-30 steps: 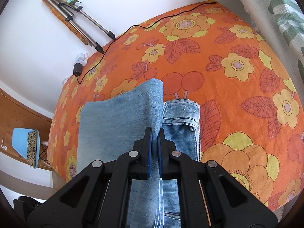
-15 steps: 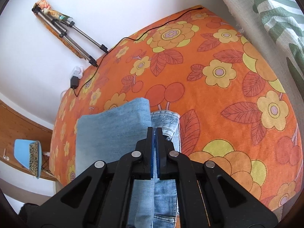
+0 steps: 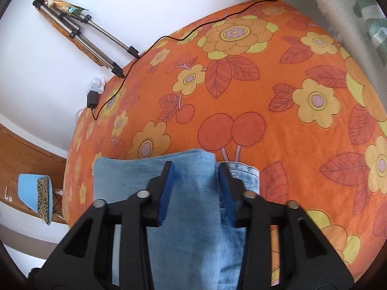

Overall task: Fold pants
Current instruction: 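Open both grippers and reposition them at the folded jeans edge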

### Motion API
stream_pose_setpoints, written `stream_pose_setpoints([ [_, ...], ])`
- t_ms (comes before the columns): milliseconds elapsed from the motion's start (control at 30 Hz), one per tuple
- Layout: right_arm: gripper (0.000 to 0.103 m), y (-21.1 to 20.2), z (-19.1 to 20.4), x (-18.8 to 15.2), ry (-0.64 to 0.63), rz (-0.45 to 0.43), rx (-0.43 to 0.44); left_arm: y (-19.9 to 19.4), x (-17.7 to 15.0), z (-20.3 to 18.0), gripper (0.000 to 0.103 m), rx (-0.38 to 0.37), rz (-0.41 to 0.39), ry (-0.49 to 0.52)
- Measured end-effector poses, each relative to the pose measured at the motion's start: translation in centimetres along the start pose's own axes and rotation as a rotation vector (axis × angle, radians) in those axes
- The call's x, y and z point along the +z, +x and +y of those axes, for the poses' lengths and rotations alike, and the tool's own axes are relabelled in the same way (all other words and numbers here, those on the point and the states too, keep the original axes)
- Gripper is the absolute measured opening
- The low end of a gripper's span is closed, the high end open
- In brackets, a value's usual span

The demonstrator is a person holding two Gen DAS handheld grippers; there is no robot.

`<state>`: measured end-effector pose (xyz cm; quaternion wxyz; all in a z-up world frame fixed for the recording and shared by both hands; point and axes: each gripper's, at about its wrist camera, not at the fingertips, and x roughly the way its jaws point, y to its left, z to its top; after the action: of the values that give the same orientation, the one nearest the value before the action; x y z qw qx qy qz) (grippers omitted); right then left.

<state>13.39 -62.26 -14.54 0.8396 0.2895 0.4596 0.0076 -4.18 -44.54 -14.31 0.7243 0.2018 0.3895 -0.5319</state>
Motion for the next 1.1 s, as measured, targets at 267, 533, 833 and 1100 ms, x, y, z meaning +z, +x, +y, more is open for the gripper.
stream_pose_setpoints([
  [267, 0.025, -1.1, 0.2, -0.1, -0.031, -0.032, -0.044, -2.7, -1.4, -1.1, 0.024, -0.103, 0.049, 0.011],
  [533, 0.041, -6.8, 0.2, -1.4, -0.07, -0.137, -0.052, -10.7, -4.4, 4.0, 0.029, -0.092, -0.035, -0.131],
  [833, 0.058, -10.8, 2.0, -4.3, -0.183, -0.211, -0.091, -16.1, -5.6, 15.9, 0.029, 0.15, -0.124, -0.385],
  [1100, 0.08, -10.9, 2.0, -5.9, -0.184, -0.27, -0.104, -13.3, -6.1, 21.1, 0.029, 0.154, -0.108, -0.538],
])
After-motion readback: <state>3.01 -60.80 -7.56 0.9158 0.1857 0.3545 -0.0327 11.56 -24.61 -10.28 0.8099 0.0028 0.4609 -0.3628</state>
